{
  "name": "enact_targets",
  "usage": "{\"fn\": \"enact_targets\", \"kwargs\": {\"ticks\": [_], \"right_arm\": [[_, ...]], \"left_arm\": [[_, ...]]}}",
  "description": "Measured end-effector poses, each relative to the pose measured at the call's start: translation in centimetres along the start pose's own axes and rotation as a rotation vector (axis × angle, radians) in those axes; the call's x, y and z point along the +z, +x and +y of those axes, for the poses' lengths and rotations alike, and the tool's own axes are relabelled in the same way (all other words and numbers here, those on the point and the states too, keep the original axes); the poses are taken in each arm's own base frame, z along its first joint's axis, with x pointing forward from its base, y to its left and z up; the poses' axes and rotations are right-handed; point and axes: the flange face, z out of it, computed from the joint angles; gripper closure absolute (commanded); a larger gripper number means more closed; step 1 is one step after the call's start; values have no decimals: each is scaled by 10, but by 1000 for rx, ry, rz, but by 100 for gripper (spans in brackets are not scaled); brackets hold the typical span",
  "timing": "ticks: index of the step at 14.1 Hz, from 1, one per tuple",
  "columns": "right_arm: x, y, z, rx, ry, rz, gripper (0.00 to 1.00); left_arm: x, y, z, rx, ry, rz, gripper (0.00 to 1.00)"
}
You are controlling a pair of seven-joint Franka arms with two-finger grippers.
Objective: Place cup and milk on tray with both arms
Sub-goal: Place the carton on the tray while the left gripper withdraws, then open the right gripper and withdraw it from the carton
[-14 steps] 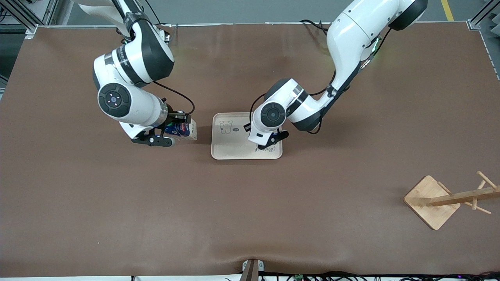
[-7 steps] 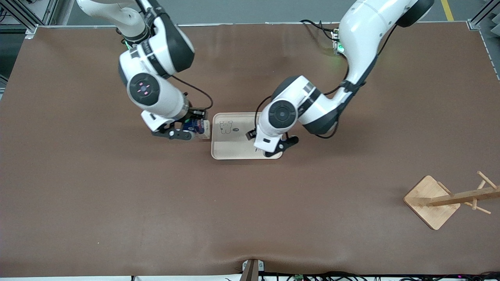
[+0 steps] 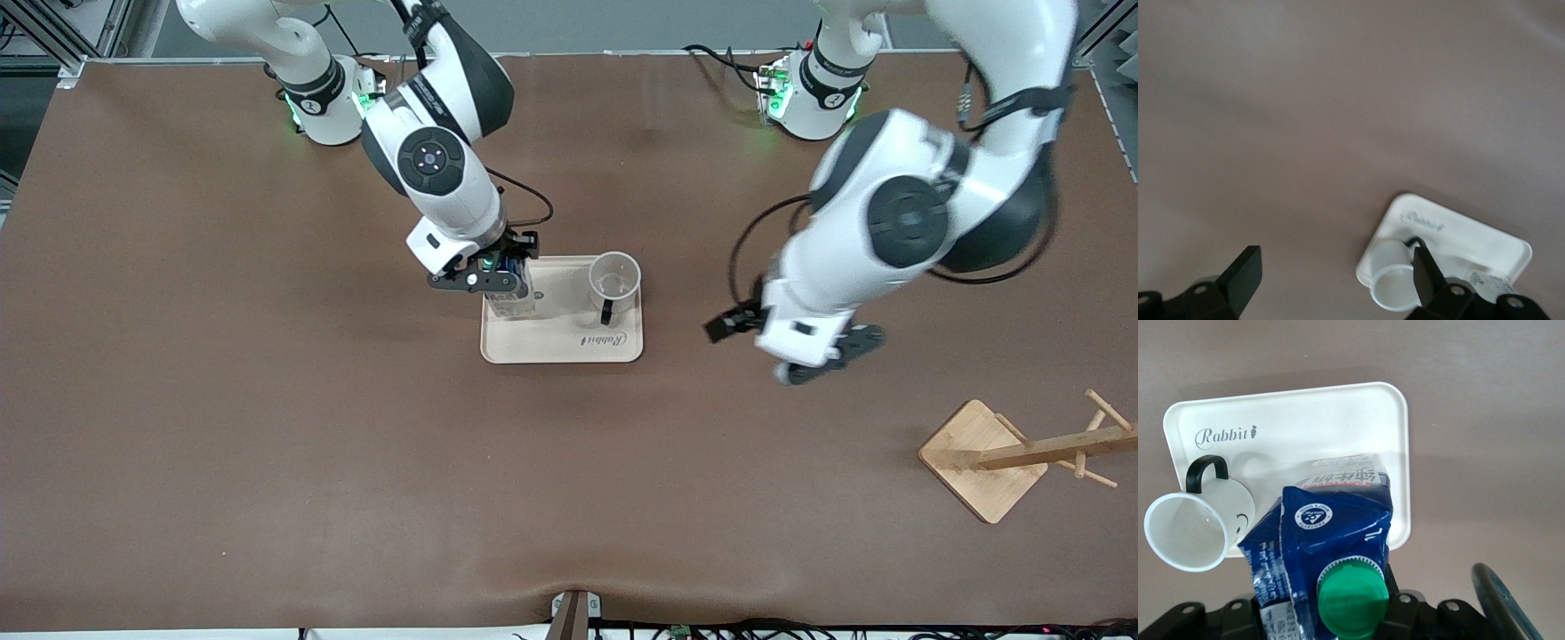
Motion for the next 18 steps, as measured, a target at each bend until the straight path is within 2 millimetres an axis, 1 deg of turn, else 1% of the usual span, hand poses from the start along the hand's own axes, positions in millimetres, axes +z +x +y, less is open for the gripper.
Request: {"fn": "enact_targets", "kwargs": {"ticks": [1, 2, 3, 4, 6, 7, 8, 9, 10, 11, 12, 13, 14, 15, 16, 18], "right_arm": [[17, -5, -4, -10, 13, 26, 72], [30, -11, -7, -18, 25, 46, 66], [30, -17, -9, -22, 33, 57, 48], [31, -19, -8, -21, 32, 56, 0], [32, -20, -6, -19, 24, 48, 0], [35, -20, -5, -17, 15, 38, 0], [37, -21, -3, -16, 7, 28, 0], [35, -21, -2, -14, -7, 10, 0], [25, -19, -1, -11, -24, -14, 0], [7, -13, 0, -3, -41, -42, 0], [-17, -5, 4, 10, -49, -63, 0], [-42, 5, 9, 24, -46, -69, 0], [-65, 15, 16, 42, -32, -63, 0], [-83, 26, 24, 67, -2, -58, 0], [-96, 36, 33, 99, 41, -61, 0], [-120, 61, 59, 160, 108, -51, 0]], "left_arm": [[-9, 14, -18, 17, -4, 12, 0], [-15, 27, -34, 38, -9, 19, 0], [-19, 38, -48, 55, -12, 24, 0], [-21, 45, -58, 62, -13, 29, 0], [-27, 56, -73, 50, 2, 55, 0], [-36, 61, -84, 51, 4, 74, 0], [-48, 66, -98, 61, 1, 94, 0], [-62, 71, -114, 76, -2, 115, 0], [-74, 75, -129, 82, -4, 134, 0], [-85, 79, -144, 85, -5, 152, 0], [-95, 80, -154, 90, -5, 167, 0], [-102, 79, -161, 94, -4, 179, 0], [-109, 76, -163, 92, -3, 188, 0], [-115, 71, -164, 92, 0, 193, 0], [-121, 65, -164, 94, 6, 193, 0], [-133, 54, -165, 95, 16, 200, 0]]}}
